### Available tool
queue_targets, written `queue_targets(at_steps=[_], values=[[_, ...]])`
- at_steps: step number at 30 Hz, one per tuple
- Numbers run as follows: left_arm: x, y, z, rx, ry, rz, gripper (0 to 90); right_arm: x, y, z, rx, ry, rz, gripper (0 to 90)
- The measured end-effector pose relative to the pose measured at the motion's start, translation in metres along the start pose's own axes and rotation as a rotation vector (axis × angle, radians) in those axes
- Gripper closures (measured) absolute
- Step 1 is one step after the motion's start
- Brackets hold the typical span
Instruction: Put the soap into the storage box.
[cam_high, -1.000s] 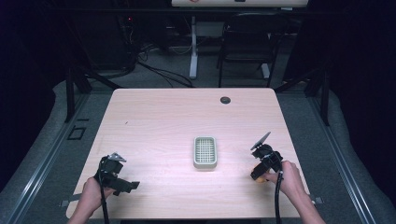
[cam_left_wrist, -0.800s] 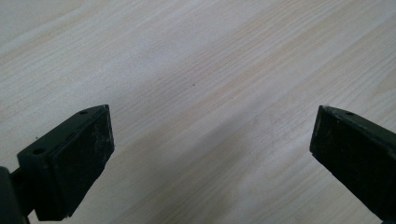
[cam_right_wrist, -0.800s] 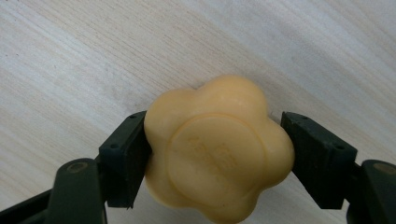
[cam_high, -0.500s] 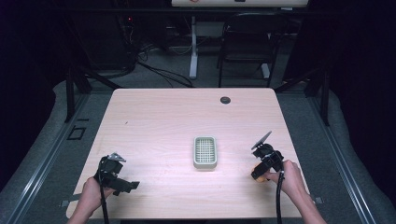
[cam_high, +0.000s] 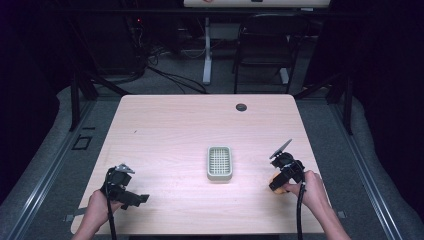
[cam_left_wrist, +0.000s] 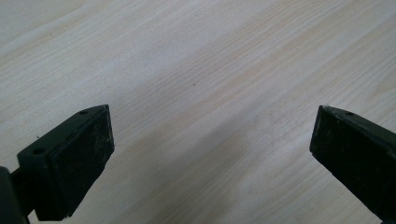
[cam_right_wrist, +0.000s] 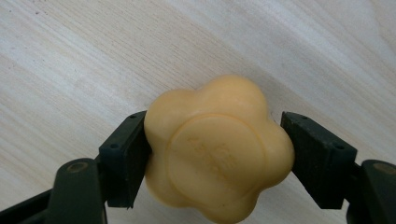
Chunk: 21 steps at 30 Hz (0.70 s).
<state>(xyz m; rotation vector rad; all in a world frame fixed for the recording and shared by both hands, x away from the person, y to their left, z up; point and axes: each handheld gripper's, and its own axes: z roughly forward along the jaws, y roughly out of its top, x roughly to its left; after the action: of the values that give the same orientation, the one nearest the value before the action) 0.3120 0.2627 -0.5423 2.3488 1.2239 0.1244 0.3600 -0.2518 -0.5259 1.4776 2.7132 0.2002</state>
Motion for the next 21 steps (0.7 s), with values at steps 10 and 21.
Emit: queue_targets(at_steps=[10,21], values=[[-0.001,0.0,0.0,0.001,0.002,-0.001,0.0,0.005,0.001,-0.005,-0.027,0.008,0.0,26.6],[-0.001,0.0,0.001,0.01,0.008,0.0,0.0,0.011,0.003,-0.008,-0.035,0.013,-0.012,26.6]])
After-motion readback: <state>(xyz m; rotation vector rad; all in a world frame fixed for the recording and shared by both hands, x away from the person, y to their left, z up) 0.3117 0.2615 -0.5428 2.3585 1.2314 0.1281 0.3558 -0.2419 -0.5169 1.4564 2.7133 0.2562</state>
